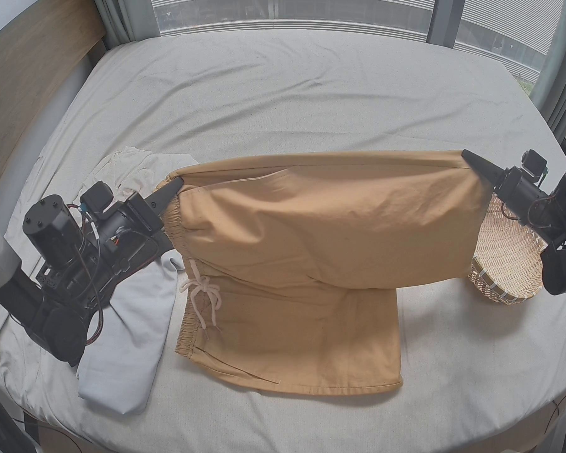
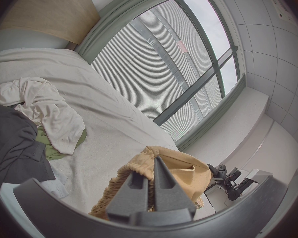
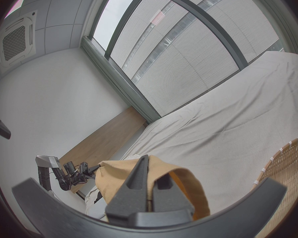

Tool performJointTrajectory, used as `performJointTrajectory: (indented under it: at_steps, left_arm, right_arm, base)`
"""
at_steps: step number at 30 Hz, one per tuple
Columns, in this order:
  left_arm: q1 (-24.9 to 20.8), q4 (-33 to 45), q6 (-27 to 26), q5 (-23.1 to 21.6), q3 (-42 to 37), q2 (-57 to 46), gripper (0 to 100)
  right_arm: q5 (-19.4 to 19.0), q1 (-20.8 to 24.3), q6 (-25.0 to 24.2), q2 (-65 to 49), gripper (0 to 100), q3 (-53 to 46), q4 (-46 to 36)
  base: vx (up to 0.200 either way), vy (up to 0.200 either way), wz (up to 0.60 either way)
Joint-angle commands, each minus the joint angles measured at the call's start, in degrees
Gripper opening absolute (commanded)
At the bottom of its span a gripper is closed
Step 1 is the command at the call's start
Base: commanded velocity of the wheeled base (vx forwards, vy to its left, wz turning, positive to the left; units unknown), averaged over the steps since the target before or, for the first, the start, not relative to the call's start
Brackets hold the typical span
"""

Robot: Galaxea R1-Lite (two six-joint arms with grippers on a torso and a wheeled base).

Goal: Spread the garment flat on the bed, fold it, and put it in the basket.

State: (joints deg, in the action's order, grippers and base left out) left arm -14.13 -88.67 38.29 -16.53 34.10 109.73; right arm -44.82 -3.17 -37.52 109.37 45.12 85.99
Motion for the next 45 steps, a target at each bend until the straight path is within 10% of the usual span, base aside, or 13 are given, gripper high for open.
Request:
performJointTrajectory:
  at_steps: [1,33,34,35,45]
  left_arm:
    - [0.2,0.0,0.0,0.0,2.8,4.1,0]
    - [2.4,1.0,0.3,-0.2,14.0,12.1,0]
    - [2.4,1.3,0.3,-0.2,14.4,12.4,100]
    - [2.4,1.6,0.3,-0.2,14.8,12.5,100]
    - [1.0,7.6,0.5,-0.1,17.3,12.8,100]
  right_arm:
    - [0.0,-0.1,0.0,3.7,0,2.9,-0.1]
    - [0.1,1.9,0.1,12.2,0,16.1,-4.9]
    - [0.1,1.9,0.0,12.3,0,16.7,-5.2]
    - [0.1,1.9,0.1,12.3,100,16.9,-5.5]
    - [2.0,2.6,0.5,13.4,100,18.0,-5.7]
  base:
    - [0.0,0.0,0.0]
    - [0.0,0.0,0.0]
    - [0.0,0.0,0.0]
    - [0.0,0.0,0.0]
    - [0.0,0.0,0.0]
